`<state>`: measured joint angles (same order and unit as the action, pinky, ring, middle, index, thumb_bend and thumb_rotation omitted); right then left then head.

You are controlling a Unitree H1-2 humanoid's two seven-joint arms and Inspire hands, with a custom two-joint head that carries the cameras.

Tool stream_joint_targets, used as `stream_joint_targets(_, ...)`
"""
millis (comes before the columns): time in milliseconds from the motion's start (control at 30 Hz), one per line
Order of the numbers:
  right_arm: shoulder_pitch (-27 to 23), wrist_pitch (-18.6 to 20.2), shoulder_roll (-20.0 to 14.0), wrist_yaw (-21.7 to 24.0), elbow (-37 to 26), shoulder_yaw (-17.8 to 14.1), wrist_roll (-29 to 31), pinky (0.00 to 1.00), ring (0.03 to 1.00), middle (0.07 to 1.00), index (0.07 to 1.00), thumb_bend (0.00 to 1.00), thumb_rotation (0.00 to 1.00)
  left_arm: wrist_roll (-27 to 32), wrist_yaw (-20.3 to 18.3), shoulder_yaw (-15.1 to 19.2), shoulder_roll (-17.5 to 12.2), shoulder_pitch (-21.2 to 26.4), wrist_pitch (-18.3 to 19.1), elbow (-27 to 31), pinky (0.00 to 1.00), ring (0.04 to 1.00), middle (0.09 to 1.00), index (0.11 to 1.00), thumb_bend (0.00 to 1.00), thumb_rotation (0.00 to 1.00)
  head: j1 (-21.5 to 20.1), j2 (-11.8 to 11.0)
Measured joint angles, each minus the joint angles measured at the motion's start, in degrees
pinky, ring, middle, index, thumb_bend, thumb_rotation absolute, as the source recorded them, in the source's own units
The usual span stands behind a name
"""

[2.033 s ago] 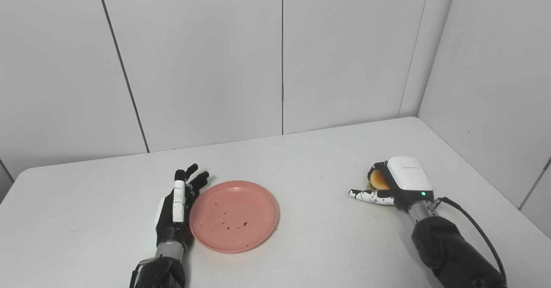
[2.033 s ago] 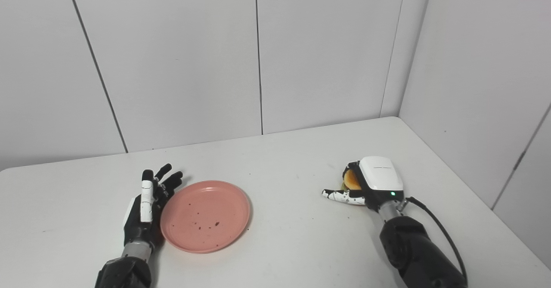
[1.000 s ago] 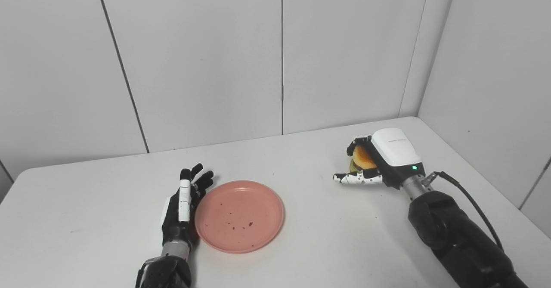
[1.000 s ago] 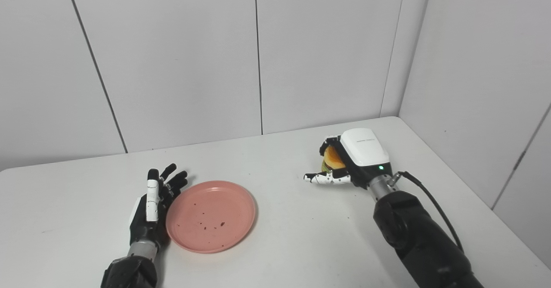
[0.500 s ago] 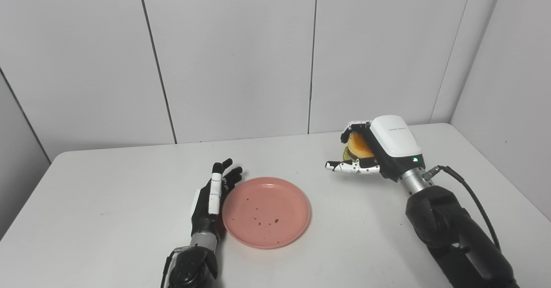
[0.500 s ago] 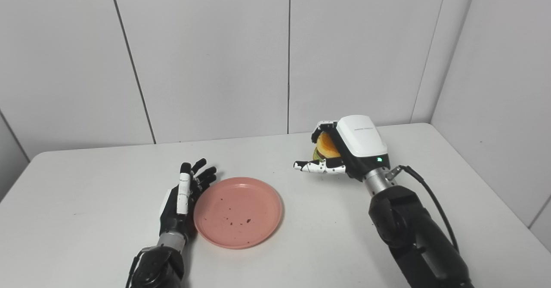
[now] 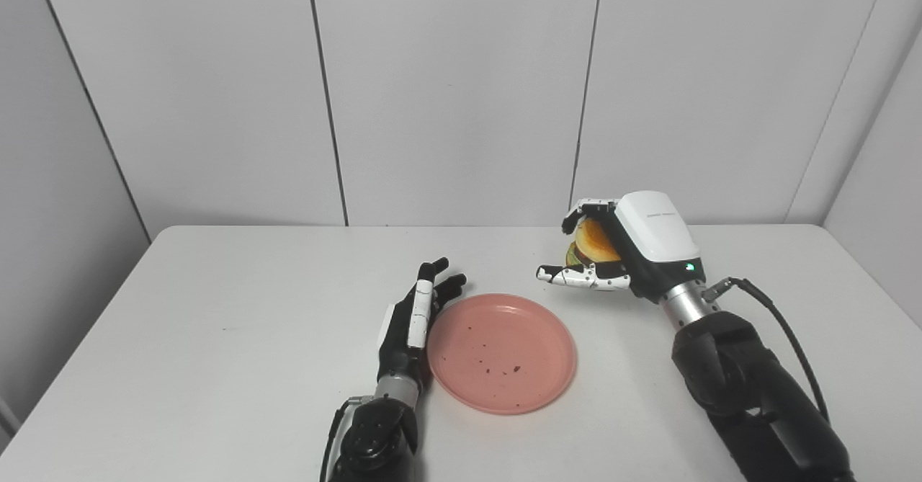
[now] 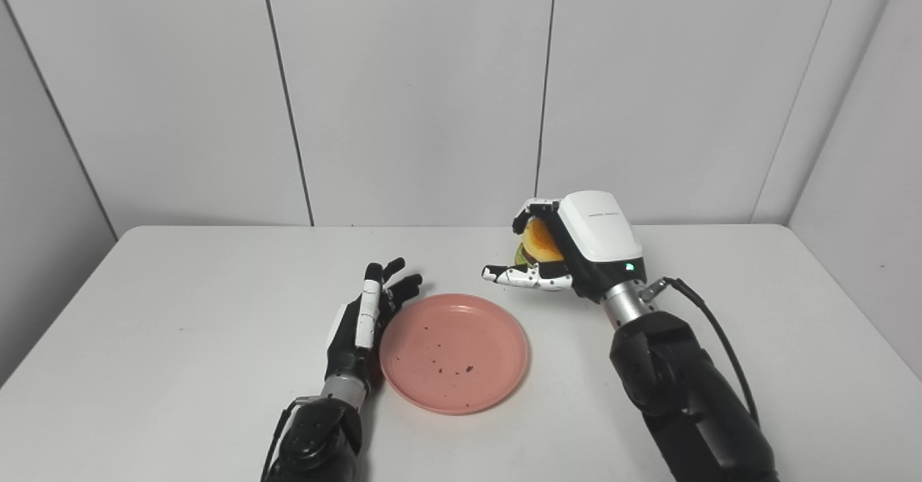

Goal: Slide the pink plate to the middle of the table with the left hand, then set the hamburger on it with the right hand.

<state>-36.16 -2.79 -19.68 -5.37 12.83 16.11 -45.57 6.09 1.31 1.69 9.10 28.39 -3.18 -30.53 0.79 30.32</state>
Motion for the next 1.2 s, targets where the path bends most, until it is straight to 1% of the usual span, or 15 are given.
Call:
stream_joint_targets(67, -0.2, 0.0, 0.8, 0.0, 0.3, 0.3, -0.1, 0.37, 0.417, 0.494, 0.516, 0.69, 0.83, 0.0, 0.0, 0.0, 0.1, 0.0, -0.1, 0.0, 1.0, 0.851, 0.772, 0.833, 0.94, 0.94, 0.3, 0.1)
stream_joint_targets(200, -0.8, 0.0, 2.6, -0.1, 0.6, 0.7, -0.2, 0.35, 0.411, 0.497, 0.499, 0.69, 0.84, 0.0, 0.1, 0.1, 0.1, 0.0, -0.1, 0.0, 0.97, 0.856, 0.783, 0.834, 0.93, 0.95, 0.6, 0.2)
stream_joint_targets(267, -1.0, 0.0, 3.8, -0.3, 1.0, 0.8, -0.1, 0.35, 0.409, 0.494, 0.498, 0.68, 0.82, 0.0, 0.1, 0.0, 0.2, 0.0, 0.0, 0.0, 0.96, 0.855, 0.783, 0.837, 0.93, 0.95, 0.6, 0.3)
stream_joint_targets(400, -1.1, -0.1, 5.5, -0.3, 1.7, 1.8, -0.1, 0.35, 0.405, 0.483, 0.51, 0.69, 0.85, 0.0, 0.1, 0.0, 0.2, 0.0, 0.1, 0.0, 0.96, 0.855, 0.782, 0.837, 0.93, 0.95, 0.6, 0.4)
stream_joint_targets(467, -1.1, -0.1, 5.8, -0.3, 1.7, 2.5, -0.3, 0.34, 0.395, 0.476, 0.508, 0.7, 0.86, 0.0, 0.1, -0.1, 0.2, 0.0, 0.1, 0.1, 0.96, 0.841, 0.778, 0.836, 0.93, 0.95, 0.7, 0.4)
stream_joint_targets(600, -1.0, -0.1, 6.3, -1.1, 3.3, 3.2, -0.7, 0.37, 0.435, 0.497, 0.491, 0.69, 0.84, 0.0, 0.1, 0.0, 0.2, 0.0, 0.3, 0.2, 0.96, 0.827, 0.773, 0.839, 0.92, 0.96, 0.5, 0.5)
stream_joint_targets(700, -0.8, -0.2, 6.4, -2.2, 4.6, 3.4, -1.0, 0.41, 0.475, 0.528, 0.495, 0.7, 0.87, 0.0, 0.1, 0.0, 0.2, 0.0, 0.4, 0.3, 0.94, 0.811, 0.77, 0.837, 0.92, 0.96, 0.5, 0.6)
stream_joint_targets(767, -0.3, -0.2, 6.5, -2.3, 4.6, 3.7, -1.0, 0.39, 0.443, 0.509, 0.497, 0.69, 0.85, -0.1, 0.1, 0.0, 0.2, 0.0, 0.4, 0.2, 0.93, 0.812, 0.769, 0.834, 0.92, 0.96, 0.4, 0.6)
stream_joint_targets(833, 0.1, -0.2, 6.6, -2.3, 4.6, 4.0, -0.9, 0.39, 0.433, 0.503, 0.496, 0.68, 0.85, -0.1, 0.1, 0.0, 0.2, 0.0, 0.4, 0.2, 0.93, 0.821, 0.776, 0.837, 0.93, 0.96, 0.3, 0.7)
stream_joint_targets(867, 0.3, -0.2, 6.6, -2.3, 4.7, 4.3, -1.0, 0.41, 0.465, 0.527, 0.497, 0.67, 0.87, -0.1, 0.1, 0.0, 0.2, 0.0, 0.4, 0.2, 0.93, 0.832, 0.788, 0.844, 0.93, 0.97, 0.2, 0.7)
stream_joint_targets(967, 0.9, -0.3, 6.6, -2.3, 4.8, 5.7, -1.8, 0.43, 0.487, 0.547, 0.499, 0.68, 0.88, -0.2, 0.1, -0.1, 0.2, 0.0, 0.4, 0.2, 0.92, 0.83, 0.798, 0.849, 0.93, 0.97, 0.1, 0.8)
stream_joint_targets(1000, 1.1, -0.3, 6.6, -2.3, 4.9, 6.3, -2.2, 0.43, 0.485, 0.545, 0.503, 0.68, 0.86, -0.2, 0.1, -0.1, 0.2, 0.0, 0.4, 0.2, 0.9, 0.824, 0.801, 0.849, 0.93, 0.97, 0.1, 0.8)
stream_joint_targets(1067, 1.6, -0.5, 6.6, -2.3, 5.3, 7.1, -2.4, 0.38, 0.433, 0.507, 0.5, 0.67, 0.82, -0.2, 0.1, -0.1, 0.2, 0.0, 0.4, 0.2, 0.9, 0.841, 0.806, 0.846, 0.93, 0.97, 0.1, 0.9)
stream_joint_targets(1100, 1.7, -0.8, 6.6, -2.3, 5.9, 7.4, -2.4, 0.37, 0.418, 0.497, 0.498, 0.67, 0.81, -0.2, 0.1, -0.1, 0.2, 0.0, 0.4, 0.2, 0.91, 0.849, 0.808, 0.844, 0.93, 0.97, 0.1, 1.0)
stream_joint_targets(1200, 2.0, -1.6, 6.5, -2.3, 7.0, 8.0, -2.5, 0.39, 0.428, 0.497, 0.501, 0.69, 0.83, -0.2, 0.1, -0.1, 0.2, 0.0, 0.4, 0.3, 0.93, 0.855, 0.808, 0.838, 0.93, 0.96, 0.1, 1.0)
